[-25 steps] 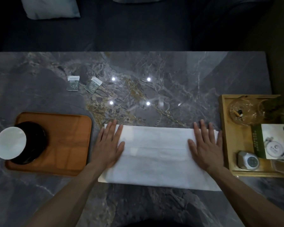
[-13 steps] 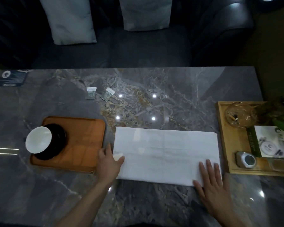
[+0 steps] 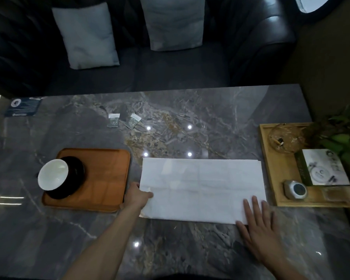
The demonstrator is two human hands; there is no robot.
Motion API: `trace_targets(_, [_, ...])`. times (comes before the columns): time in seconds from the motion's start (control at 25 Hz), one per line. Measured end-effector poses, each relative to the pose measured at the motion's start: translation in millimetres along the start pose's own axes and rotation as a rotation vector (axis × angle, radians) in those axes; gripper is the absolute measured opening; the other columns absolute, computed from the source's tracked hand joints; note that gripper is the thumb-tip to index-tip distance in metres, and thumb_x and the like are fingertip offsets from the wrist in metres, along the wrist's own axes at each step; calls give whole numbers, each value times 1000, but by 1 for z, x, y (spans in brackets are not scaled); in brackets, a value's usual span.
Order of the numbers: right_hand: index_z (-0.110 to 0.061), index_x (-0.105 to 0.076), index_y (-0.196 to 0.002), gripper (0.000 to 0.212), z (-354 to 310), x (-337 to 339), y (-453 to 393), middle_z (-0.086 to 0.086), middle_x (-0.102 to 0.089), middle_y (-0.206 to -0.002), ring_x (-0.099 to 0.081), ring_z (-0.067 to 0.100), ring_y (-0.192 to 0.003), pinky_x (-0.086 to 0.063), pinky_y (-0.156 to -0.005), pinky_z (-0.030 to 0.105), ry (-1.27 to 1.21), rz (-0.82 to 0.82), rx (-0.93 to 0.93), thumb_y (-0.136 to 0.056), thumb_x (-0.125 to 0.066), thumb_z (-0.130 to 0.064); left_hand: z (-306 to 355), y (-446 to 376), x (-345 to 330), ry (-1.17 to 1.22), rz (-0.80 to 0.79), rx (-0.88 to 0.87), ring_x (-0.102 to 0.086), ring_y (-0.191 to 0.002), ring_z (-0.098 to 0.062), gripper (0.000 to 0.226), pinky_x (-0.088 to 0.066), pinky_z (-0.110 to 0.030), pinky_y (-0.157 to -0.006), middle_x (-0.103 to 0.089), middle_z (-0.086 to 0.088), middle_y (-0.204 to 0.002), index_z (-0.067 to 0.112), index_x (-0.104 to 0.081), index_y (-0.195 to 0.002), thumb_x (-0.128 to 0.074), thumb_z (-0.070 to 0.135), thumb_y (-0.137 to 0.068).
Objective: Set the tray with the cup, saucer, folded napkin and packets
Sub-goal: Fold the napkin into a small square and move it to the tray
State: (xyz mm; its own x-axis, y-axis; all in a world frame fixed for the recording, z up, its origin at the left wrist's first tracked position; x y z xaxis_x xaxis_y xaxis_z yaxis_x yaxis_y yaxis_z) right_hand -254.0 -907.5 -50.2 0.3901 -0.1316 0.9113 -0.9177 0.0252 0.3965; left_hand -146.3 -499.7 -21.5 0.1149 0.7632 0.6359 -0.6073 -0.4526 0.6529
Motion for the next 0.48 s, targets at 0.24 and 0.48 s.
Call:
trace_targets(0.24, [-25, 0, -155, 73, 0, 3, 1, 7, 0, -164, 14, 26, -149, 7, -117, 47, 2, -3, -5, -94, -14, -63, 5, 0, -3, 49, 9, -37, -60, -74, -21, 19, -44, -29, -61, -64, -6, -91, 15, -56, -84, -74, 12, -77])
trace_targets(0.48, [-27, 7, -154, 74, 1, -1, 0, 4, 13, -163, 21, 25, -148, 11, -117, 49, 0, -40, -8, -93, -6, -65, 12, -7, 2, 363, -121, 38, -66, -84, -28, 28, -51, -34, -66, -68, -10, -94, 6, -61, -102, -71, 26, -85])
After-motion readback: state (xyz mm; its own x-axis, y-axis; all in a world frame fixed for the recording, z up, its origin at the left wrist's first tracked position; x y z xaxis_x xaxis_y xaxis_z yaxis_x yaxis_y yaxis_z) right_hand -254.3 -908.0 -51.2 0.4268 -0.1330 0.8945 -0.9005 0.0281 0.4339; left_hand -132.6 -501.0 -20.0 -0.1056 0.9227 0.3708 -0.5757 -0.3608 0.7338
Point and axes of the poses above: each hand's wrist, its own y-axis away from the middle knuckle, its own x-axis out of the back of the hand, z = x × y, the point moved 6 cm from there along -y, towards the middle knuckle
